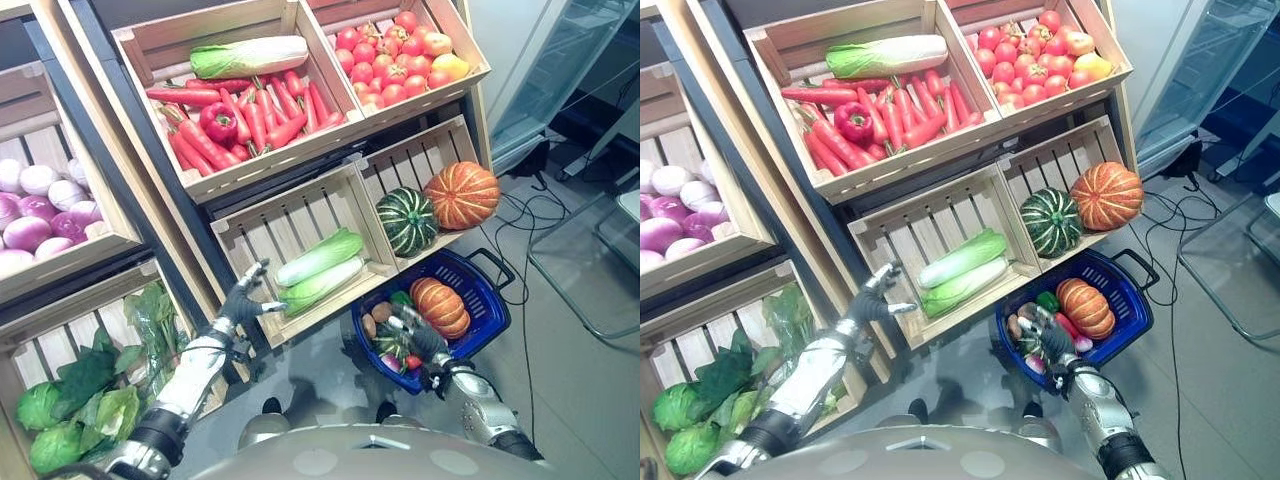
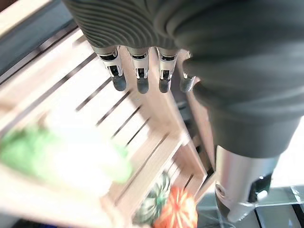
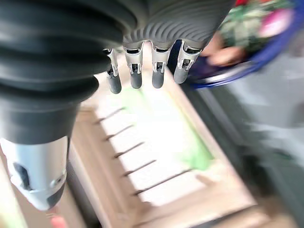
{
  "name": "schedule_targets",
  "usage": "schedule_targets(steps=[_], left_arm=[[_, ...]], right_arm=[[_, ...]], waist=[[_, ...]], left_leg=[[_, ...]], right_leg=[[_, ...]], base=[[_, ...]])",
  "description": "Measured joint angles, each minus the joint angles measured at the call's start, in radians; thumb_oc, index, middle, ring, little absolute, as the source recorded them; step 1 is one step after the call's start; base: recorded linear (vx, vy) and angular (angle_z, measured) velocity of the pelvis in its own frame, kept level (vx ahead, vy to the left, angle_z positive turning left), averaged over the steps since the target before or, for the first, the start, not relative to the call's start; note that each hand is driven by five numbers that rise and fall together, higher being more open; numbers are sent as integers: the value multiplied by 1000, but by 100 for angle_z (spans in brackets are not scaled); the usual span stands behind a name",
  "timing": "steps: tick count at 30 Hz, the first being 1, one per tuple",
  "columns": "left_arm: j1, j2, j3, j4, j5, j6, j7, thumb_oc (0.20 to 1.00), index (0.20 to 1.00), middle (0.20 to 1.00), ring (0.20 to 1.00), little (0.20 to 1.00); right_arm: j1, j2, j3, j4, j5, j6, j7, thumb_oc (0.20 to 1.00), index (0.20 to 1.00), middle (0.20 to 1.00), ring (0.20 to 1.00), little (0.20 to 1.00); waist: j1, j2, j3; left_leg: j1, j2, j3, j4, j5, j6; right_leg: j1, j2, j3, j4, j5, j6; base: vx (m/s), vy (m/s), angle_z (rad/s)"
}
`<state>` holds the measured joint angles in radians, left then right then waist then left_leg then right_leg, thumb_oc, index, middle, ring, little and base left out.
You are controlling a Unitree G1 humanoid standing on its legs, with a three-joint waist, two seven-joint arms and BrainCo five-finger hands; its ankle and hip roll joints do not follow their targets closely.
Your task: Pick up fruits and vegetables into the basket
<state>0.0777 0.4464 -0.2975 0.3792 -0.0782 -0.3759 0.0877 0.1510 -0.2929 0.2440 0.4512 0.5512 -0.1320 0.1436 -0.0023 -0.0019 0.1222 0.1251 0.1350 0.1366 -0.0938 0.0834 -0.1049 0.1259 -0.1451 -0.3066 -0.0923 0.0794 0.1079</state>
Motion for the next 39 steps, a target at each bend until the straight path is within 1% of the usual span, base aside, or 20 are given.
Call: schedule_targets(steps=[2,3,4,5,7,9,11,12,13,14,15,17,19,20,21,24,26,30,34,39], left_arm=[[17,3,22,-19,4,-23,35,1000,1000,1000,1000,1000],[29,3,34,-46,21,-39,64,1000,1000,1000,1000,1000],[29,3,34,-53,25,-45,72,1000,1000,1000,1000,1000],[29,6,33,-63,49,-52,99,1000,1000,1000,1000,1000],[13,19,29,-77,89,-46,147,1000,1000,1000,1000,1000],[-30,44,-1,-74,144,-14,215,1000,1000,1000,1000,1000],[-139,78,-48,-65,196,45,299,1000,1000,1000,1000,1000],[-139,78,-48,-65,196,45,299,1000,1000,1000,1000,1000],[-237,83,-68,-43,196,91,343,1000,1000,1000,1000,1000],[-284,86,-81,-31,195,116,370,1000,1000,1000,1000,1000],[-344,95,-103,-3,195,138,399,1000,1000,1000,1000,1000],[-467,97,-128,50,194,199,432,1000,1000,1000,1000,1000],[-554,97,-133,92,192,238,452,1000,1000,1000,1000,1000],[-578,98,-132,104,189,245,459,1000,1000,1000,1000,1000],[-590,98,-132,112,188,247,463,1000,1000,1000,1000,1000],[-703,103,-132,187,187,274,470,1000,1000,1000,1000,1000],[-721,101,-134,195,187,293,470,1000,1000,1000,1000,1000],[-773,101,-134,217,187,317,482,1000,1000,1000,1000,1000],[-858,94,-131,279,186,340,525,1000,1000,1000,1000,1000],[-901,93,-126,287,155,360,569,1000,1000,1000,1000,1000]], right_arm=[[14,-1,-5,-25,-2,-38,-30,1000,1000,1000,1000,1000],[25,-1,-20,-39,-3,-71,-54,1000,1000,1000,1000,1000],[28,-2,-27,-41,-5,-79,-62,1000,1000,1000,1000,1000],[35,-13,-32,-70,-27,-92,-100,1000,1000,1000,1000,1000],[23,-47,-33,-117,-49,-115,-150,1000,1000,1000,1000,1000],[-17,-74,-31,-122,-66,-117,-194,1000,1000,1000,1000,1000],[-100,-107,-28,-132,-84,-117,-247,1000,1000,1000,1000,1000],[-100,-107,-28,-132,-84,-117,-247,1000,1000,1000,1000,1000],[-163,-132,-18,-146,-92,-116,-275,1000,1000,1000,1000,1000],[-199,-139,-2,-151,-97,-116,-296,1000,1000,1000,1000,1000],[-229,-150,16,-161,-102,-116,-314,1000,1000,1000,1000,1000],[-313,-158,37,-173,-103,-112,-350,1000,1000,1000,1000,1000],[-367,-158,45,-176,-102,-104,-381,1000,1000,1000,1000,1000],[-381,-158,45,-177,-102,-100,-388,1000,1000,1000,1000,1000],[-387,-158,47,-178,-102,-98,-392,1000,1000,1000,1000,1000],[-457,-160,50,-184,-102,-67,-408,1000,1000,1000,1000,1000],[-481,-161,62,-184,-102,-56,-416,1000,1000,1000,1000,1000],[-510,-182,86,-192,-104,-35,-423,1000,1000,1000,1000,1000],[-545,-192,97,-217,-131,-14,-421,1000,1000,1000,1000,1000],[-558,-203,97,-222,-133,7,-414,1000,1000,1000,1000,1000]], waist=[[-3,-2,4],[-4,-2,9],[-4,-1,12],[-5,3,17],[-11,10,48],[-22,14,82],[-35,23,144],[-35,23,144],[-48,32,195],[-59,31,217],[-57,30,234],[-73,28,305],[-86,26,360],[-93,26,382],[-99,25,392],[-114,22,427],[-127,23,430],[-123,24,431],[-132,25,431],[-142,25,431]], left_leg=[[-1,0,2,1,-3,-1],[-2,1,4,1,-3,-1],[-5,1,4,2,-4,-1],[-19,2,6,8,-6,-2],[-49,3,7,26,-3,-2],[-85,4,8,59,-4,-4],[-141,4,9,95,-3,-2],[-141,4,9,95,-3,-2],[-178,1,10,108,3,5],[-206,-1,22,121,10,6],[-248,-2,29,146,5,9],[-306,-9,34,183,6,10],[-344,-7,38,203,8,10],[-353,-4,46,211,8,9],[-363,-1,50,216,9,8],[-454,4,58,248,15,2],[-474,7,60,248,19,-2],[-526,6,83,256,20,-2],[-600,6,94,281,17,-3],[-637,5,108,284,17,-4]], right_leg=[[-1,-2,3,0,-2,0],[-4,-2,7,0,-4,0],[-6,-2,10,0,-5,2],[-28,-2,22,8,-10,2],[-62,0,27,27,-13,0],[-105,-3,40,63,-17,-6],[-172,-11,55,113,-20,-10],[-172,-11,55,113,-20,-10],[-220,-19,63,148,-20,-11],[-266,-21,77,176,-21,-12],[-321,-29,92,225,-35,-20],[-399,-36,113,286,-38,-24],[-456,-38,133,327,-46,-34],[-472,-36,136,340,-47,-36],[-485,-35,138,348,-48,-37],[-605,-34,164,418,-62,-49],[-641,-31,168,436,-67,-57],[-724,-27,201,468,-71,-62],[-813,-27,223,497,-71,-63],[-869,-24,241,514,-69,-69]], base=[[71,-46,-3],[72,-67,-3],[79,-90,-5],[29,-75,-6],[-26,-39,-7],[-96,10,-11],[-153,32,-12],[-195,35,-3],[-178,32,-7],[-229,41,-18],[-123,20,-25],[-88,9,-19],[-109,-15,-18],[-126,-7,-16],[-102,5,-11],[-48,12,-15],[-50,44,-9],[-12,48,-18],[10,57,-9],[13,34,-7]])
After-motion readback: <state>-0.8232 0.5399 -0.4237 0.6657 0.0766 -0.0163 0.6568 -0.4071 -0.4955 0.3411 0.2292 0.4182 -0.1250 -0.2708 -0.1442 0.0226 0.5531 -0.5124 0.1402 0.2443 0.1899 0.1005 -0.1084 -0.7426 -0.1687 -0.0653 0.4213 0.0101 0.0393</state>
